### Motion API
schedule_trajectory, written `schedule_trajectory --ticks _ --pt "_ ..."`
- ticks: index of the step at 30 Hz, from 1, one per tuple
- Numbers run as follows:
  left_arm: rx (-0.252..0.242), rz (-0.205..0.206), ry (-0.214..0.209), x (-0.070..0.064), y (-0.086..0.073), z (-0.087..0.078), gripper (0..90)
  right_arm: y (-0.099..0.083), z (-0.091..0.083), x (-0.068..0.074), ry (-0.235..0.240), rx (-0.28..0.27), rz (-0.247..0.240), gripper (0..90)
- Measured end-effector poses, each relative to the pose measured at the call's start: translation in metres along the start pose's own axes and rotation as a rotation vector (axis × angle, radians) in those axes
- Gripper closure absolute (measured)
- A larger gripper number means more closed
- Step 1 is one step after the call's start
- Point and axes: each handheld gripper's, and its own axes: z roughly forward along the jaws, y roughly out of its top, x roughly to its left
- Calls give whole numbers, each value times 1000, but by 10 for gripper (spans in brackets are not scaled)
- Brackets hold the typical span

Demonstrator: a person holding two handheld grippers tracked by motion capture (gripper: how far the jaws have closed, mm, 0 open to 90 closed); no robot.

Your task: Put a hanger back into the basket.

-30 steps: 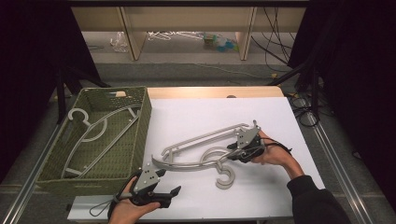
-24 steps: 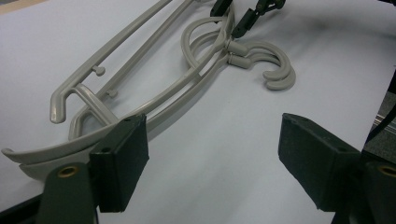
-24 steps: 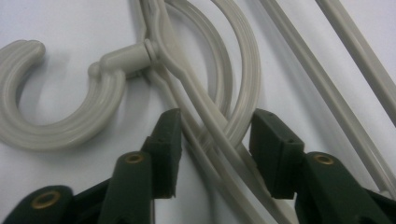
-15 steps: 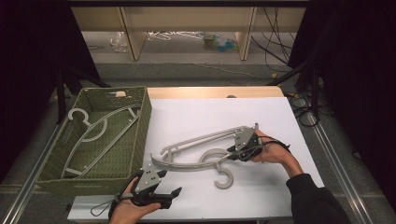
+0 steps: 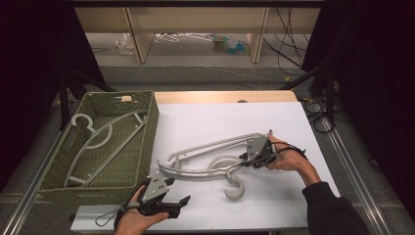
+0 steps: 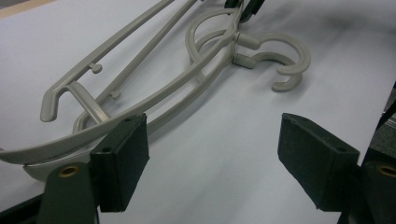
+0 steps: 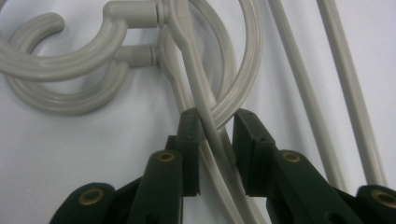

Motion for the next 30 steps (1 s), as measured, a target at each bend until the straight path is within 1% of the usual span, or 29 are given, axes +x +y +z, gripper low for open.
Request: schedule_trajectory --ticks 2,3,4,6,7,8,9,10,11,12,13,14,15,16,17,18,19,20,21,22,23,24,25,26,27,28,29,30 --pt "-12 6 20 2 3 1 248 2 -2 2 6 2 -3 743" --pt "-27 20 34 4 5 2 251 3 -4 2 6 3 -11 749" --pt "-27 20 34 4 5 2 255 4 -5 4 13 -2 -9 754" --pt "-49 47 69 8 12 8 259 5 -8 5 9 -1 -13 766" --pt "-49 47 69 8 12 8 262 6 -8 5 11 -7 -17 771" --pt "-58 77 85 10 18 16 265 7 -10 6 16 -7 -14 777" --pt "-58 77 85 10 18 16 267 8 -10 6 13 -5 -23 783" --pt "-51 106 90 10 23 22 271 9 -10 7 25 -9 -19 787" --pt "-38 131 100 11 25 25 271 9 -10 7 25 -9 -19 787" --pt "-42 141 98 11 29 33 307 11 -10 8 28 -8 -26 794" --pt "-26 156 95 12 32 38 307 11 -10 8 28 -8 -26 794" --pt "-19 161 103 12 35 44 311 12 -11 9 32 -6 -27 796" --pt "-5 192 111 13 37 49 314 12 -11 10 31 -11 -27 798" --pt "18 228 106 13 40 59 323 13 -12 10 30 -15 -27 800" --pt "18 228 106 13 40 59 330 13 -12 10 30 -15 -27 800" --pt "62 252 86 13 42 68 334 14 -12 11 35 -16 -23 802" --pt "62 252 86 13 42 68 339 14 -12 11 35 -16 -23 802" --pt "69 267 80 13 42 72 350 14 -13 10 29 -17 -36 804" --pt "76 286 80 13 43 74 350 14 -13 10 29 -17 -36 804" --pt "91 307 72 13 44 80 381 15 -13 11 35 -23 -30 805" --pt "109 315 64 13 45 82 391 15 -13 12 38 -25 -25 805" --pt "112 325 61 13 46 84 398 15 -14 12 35 -23 -26 805" --pt "112 325 61 13 46 84 405 15 -14 12 35 -23 -26 805" --pt "118 338 46 13 47 87 417 16 -14 12 35 -25 -21 806" --pt "118 338 46 13 47 87 432 16 -14 12 32 -29 -31 806" --pt "136 359 46 13 48 89 437 17 -14 12 38 -33 -27 807" --pt "139 376 44 13 48 91 447 17 -14 12 36 -34 -29 807" --pt "133 384 47 13 49 93 464 17 -14 13 38 -31 -21 808"
